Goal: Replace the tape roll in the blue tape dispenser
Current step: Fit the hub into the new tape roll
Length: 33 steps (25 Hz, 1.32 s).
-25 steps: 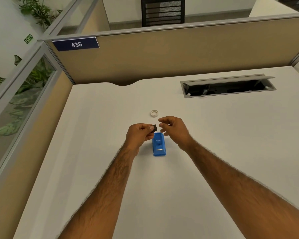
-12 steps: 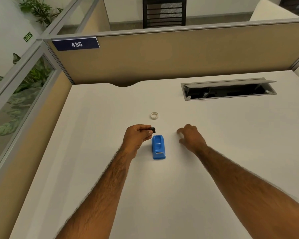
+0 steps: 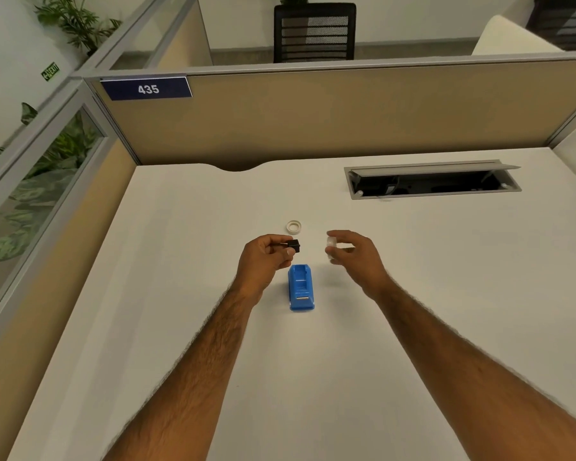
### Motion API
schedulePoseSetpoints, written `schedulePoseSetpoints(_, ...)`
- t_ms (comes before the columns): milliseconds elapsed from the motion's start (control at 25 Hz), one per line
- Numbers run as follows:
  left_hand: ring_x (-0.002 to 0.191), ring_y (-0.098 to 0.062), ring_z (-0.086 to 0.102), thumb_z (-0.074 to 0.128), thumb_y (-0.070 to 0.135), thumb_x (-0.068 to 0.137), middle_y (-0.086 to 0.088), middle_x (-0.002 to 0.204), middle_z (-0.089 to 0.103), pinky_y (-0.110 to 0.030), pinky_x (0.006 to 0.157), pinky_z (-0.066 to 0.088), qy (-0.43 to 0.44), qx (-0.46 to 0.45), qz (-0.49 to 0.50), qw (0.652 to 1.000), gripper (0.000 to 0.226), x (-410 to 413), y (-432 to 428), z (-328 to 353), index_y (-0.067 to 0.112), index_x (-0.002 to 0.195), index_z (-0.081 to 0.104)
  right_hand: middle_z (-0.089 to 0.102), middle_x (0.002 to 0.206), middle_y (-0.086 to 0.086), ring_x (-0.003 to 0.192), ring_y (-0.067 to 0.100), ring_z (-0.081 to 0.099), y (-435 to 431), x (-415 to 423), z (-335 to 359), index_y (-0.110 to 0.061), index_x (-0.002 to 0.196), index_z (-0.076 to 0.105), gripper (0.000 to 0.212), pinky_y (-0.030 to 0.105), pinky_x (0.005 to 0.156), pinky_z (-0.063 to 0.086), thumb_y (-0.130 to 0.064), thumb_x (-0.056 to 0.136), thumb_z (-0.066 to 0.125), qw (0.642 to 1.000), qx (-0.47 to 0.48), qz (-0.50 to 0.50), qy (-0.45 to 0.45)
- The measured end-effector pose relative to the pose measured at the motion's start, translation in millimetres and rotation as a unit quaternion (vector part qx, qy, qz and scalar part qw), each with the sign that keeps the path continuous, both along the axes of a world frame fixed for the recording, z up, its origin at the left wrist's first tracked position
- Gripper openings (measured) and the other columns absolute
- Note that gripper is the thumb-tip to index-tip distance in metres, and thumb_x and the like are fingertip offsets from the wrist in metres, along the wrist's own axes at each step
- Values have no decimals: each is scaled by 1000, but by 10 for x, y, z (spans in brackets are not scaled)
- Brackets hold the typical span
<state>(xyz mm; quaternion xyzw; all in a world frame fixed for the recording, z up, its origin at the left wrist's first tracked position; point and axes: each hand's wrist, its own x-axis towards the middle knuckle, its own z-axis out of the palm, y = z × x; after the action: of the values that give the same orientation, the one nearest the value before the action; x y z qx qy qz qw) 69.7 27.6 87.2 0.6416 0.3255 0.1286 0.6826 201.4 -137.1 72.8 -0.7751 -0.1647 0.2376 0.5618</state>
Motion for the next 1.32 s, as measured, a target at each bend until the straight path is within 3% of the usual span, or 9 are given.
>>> schedulePoseSetpoints(200, 88, -16, 75, 73, 9, 88, 0, 95, 78, -26, 79, 61, 14, 27, -13, 999, 20, 17, -6, 75, 15, 107, 73, 67, 119, -7, 97, 14, 70, 107, -185, 282, -28, 122, 64, 48, 29, 84, 58, -5, 82, 73, 992, 72, 95, 47)
schedulePoseSetpoints(320, 84, -14, 76, 74, 11, 88, 6, 88, 79, -20, 72, 59, 10, 34, -13, 999, 16, -5, -4, 114, 23, 98, 74, 67, 121, -9, 102, 13, 69, 190, -255, 379, -30, 123, 64, 51, 26, 84, 57, -1, 82, 72, 985, 104, 126, 60)
schedulePoseSetpoints(720, 84, -13, 75, 74, 20, 89, 10, 85, 79, -18, 69, 58, -12, 42, -9, 999, 14, -74, 41, 190, 33, 92, 74, 66, 124, -1, 104, 18, 68, 270, -337, 470, -21, 129, 60, 51, 38, 92, 56, -2, 83, 72, 986, 84, 134, 41)
schedulePoseSetpoints(960, 90, -13, 73, 73, 21, 89, 8, 94, 77, -20, 74, 58, -17, 50, -9, 999, 13, -68, -28, 212, 29, 98, 75, 66, 124, 0, 103, 18, 68, 276, -356, 485, -20, 129, 61, 50, 36, 91, 56, -5, 83, 73, 988, 69, 137, 26)
schedulePoseSetpoints(1120, 89, -22, 74, 73, 19, 90, -3, 97, 78, -32, 82, 61, -18, 28, -11, 999, 16, -74, -25, 202, 20, 105, 77, 67, 122, -1, 101, 17, 69, 253, -347, 478, -21, 127, 62, 50, 33, 88, 57, -3, 82, 73, 988, 63, 138, 22)
schedulePoseSetpoints(1320, 93, -27, 74, 73, 19, 90, -6, 97, 78, -36, 86, 61, 5, 32, -12, 999, 18, -90, -37, 171, 15, 107, 77, 64, 126, -2, 100, 16, 69, 261, -384, 444, -22, 125, 64, 50, 23, 80, 57, -3, 80, 75, 989, 49, 140, 22)
